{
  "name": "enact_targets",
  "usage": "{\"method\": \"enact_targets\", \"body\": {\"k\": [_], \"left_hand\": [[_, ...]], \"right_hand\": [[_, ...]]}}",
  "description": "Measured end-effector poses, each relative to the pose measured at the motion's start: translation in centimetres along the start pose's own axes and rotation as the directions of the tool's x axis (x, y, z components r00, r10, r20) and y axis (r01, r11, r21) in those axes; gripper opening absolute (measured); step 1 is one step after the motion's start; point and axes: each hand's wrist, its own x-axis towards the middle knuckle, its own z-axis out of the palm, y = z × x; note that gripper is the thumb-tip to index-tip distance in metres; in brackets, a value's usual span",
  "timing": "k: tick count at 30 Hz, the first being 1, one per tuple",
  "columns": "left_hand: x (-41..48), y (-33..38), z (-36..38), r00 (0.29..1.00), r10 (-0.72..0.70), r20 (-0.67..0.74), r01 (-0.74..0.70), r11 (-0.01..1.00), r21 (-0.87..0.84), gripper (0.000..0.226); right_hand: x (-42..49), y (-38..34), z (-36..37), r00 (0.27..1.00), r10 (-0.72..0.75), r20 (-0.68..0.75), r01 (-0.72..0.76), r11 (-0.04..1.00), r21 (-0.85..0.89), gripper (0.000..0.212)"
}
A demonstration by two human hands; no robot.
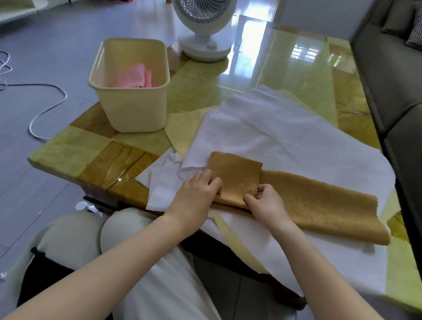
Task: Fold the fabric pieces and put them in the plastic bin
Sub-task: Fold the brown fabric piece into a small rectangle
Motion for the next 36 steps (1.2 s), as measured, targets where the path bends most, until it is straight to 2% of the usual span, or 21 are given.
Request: {"method": "enact_targets", "body": {"k": [3,6,9,12,14,17,19,23,25,29,33,36], "left_hand": [[-0.3,-0.4,0.0,0.998,-0.018,0.068,0.02,0.999,-0.034,0.034],[0.3,-0.3,-0.8,0.992,-0.119,0.051,0.127,0.972,-0.197,0.024],[1.6,-0.2,-1.0,0.981,-0.19,0.039,0.193,0.945,-0.265,0.029],[2.9,-0.4,-1.0,0.931,-0.327,0.163,0.362,0.881,-0.303,0.039],[3.5,-0.5,-1.0,0.89,-0.411,0.198,0.457,0.805,-0.379,0.028],[3.8,-0.2,-1.5,0.918,-0.377,0.124,0.39,0.796,-0.464,0.015],[3.8,0.1,-2.4,0.95,-0.308,0.044,0.29,0.824,-0.487,0.019],[3.4,-1.7,-4.5,0.961,-0.266,-0.079,0.223,0.909,-0.352,0.036],[2.6,-3.8,-5.0,0.951,-0.305,-0.058,0.285,0.932,-0.223,0.039],[0.8,-7.3,-4.8,0.902,-0.429,0.046,0.431,0.9,-0.062,0.045],[0.1,-8.6,-4.0,0.882,-0.465,0.075,0.464,0.885,0.027,0.054],[0.5,-7.9,-3.7,0.901,-0.434,-0.024,0.433,0.893,0.125,0.059]], "right_hand": [[0.2,-0.1,0.3,1.0,-0.023,-0.019,0.022,0.999,-0.047,0.047],[0.3,0.1,0.5,0.999,-0.038,-0.033,0.036,0.997,-0.063,0.049],[0.3,0.4,0.7,0.997,-0.053,-0.056,0.05,0.998,-0.049,0.049],[0.0,0.5,0.9,0.993,-0.066,-0.095,0.062,0.997,-0.054,0.052],[-0.4,0.7,1.2,0.983,-0.126,-0.133,0.11,0.986,-0.126,0.056],[-0.5,1.1,1.5,0.94,-0.279,-0.195,0.201,0.917,-0.344,0.054],[-0.4,1.0,1.7,0.904,-0.372,-0.212,0.279,0.887,-0.368,0.05],[-0.4,0.3,2.6,0.875,-0.468,-0.125,0.405,0.848,-0.341,0.054],[-0.4,-0.1,3.4,0.876,-0.48,-0.043,0.428,0.817,-0.387,0.055],[-0.4,-0.7,4.5,0.912,-0.403,0.073,0.39,0.801,-0.454,0.051],[0.2,-0.9,4.0,0.923,-0.374,0.09,0.365,0.777,-0.512,0.052],[1.7,-0.2,2.1,0.938,-0.344,0.033,0.309,0.792,-0.527,0.052]]}}
